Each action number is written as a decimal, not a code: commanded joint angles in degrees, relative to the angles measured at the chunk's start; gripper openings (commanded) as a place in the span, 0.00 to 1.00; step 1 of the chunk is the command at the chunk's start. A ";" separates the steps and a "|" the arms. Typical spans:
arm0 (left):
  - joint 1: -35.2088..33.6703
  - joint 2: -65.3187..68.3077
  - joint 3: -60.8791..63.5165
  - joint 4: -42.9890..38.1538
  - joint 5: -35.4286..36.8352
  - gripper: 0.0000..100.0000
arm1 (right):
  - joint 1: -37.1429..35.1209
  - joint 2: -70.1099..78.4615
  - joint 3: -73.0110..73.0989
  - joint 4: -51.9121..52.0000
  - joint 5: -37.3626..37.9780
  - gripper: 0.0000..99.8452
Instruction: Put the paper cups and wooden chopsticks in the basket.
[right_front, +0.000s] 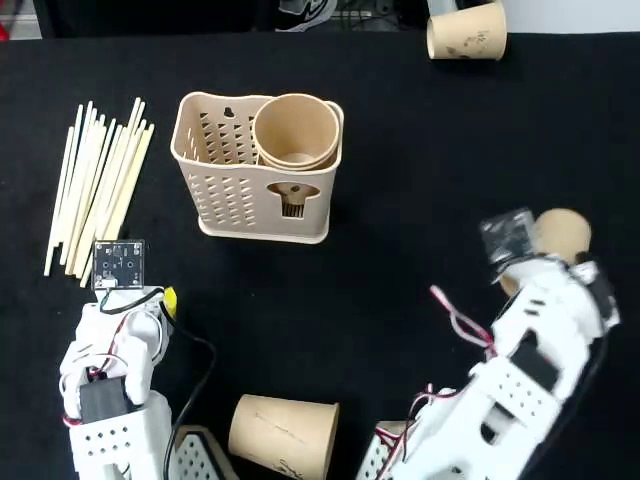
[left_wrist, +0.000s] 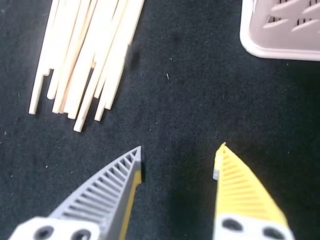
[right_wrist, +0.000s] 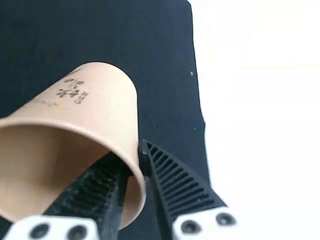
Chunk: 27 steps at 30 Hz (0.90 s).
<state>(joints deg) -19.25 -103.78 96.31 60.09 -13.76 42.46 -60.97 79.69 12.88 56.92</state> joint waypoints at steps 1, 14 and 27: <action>0.57 -0.44 1.01 -0.53 -0.44 0.24 | -2.20 -0.40 -18.07 20.57 -9.85 0.01; 0.40 -0.44 1.01 -0.44 -0.44 0.24 | -40.00 -0.22 -56.04 62.77 -37.01 0.01; 0.13 -0.44 1.01 -0.44 -0.44 0.24 | -59.96 8.31 -63.69 52.13 -47.91 0.01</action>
<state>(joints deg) -19.25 -103.78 96.31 60.09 -13.76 -15.21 -57.36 19.74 66.51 9.54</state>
